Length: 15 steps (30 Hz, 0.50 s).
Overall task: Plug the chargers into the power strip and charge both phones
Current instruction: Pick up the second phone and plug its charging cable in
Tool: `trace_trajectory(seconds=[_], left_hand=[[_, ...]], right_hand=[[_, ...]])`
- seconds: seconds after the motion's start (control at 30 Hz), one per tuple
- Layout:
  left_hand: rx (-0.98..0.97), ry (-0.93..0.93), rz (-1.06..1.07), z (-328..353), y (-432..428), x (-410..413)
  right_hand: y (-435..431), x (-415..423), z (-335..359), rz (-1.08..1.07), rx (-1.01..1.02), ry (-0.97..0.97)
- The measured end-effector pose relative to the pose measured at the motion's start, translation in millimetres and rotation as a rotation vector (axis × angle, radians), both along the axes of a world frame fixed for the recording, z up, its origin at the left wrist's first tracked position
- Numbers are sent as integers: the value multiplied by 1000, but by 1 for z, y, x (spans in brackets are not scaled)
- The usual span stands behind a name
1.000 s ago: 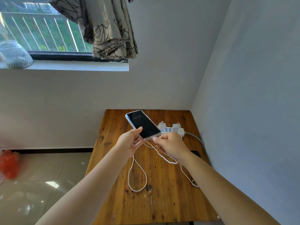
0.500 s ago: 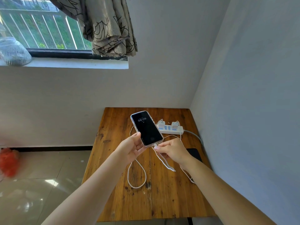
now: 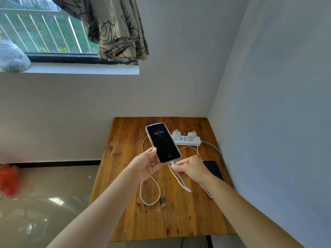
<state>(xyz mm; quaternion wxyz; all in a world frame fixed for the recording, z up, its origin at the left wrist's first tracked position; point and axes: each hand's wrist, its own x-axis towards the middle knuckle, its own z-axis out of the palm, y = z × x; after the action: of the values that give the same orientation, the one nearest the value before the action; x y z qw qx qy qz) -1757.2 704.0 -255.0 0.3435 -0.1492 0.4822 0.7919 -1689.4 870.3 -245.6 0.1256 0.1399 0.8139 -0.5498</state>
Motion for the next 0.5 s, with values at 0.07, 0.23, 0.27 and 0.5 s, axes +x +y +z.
trace_trajectory(seconds=[0.07,0.23,0.27,0.5], left_hand=[[-4,0,-4,0,0,1],[2,2,1,1,0,0],[2,6,0,1,0,1],[13,5,-1,0,-1,0]], right_hand=[[0,1,0,1,5,0],[0,1,-1,6,4,4],[0,0,-1,6,6,4],[2,-1,1,17,14,-6]])
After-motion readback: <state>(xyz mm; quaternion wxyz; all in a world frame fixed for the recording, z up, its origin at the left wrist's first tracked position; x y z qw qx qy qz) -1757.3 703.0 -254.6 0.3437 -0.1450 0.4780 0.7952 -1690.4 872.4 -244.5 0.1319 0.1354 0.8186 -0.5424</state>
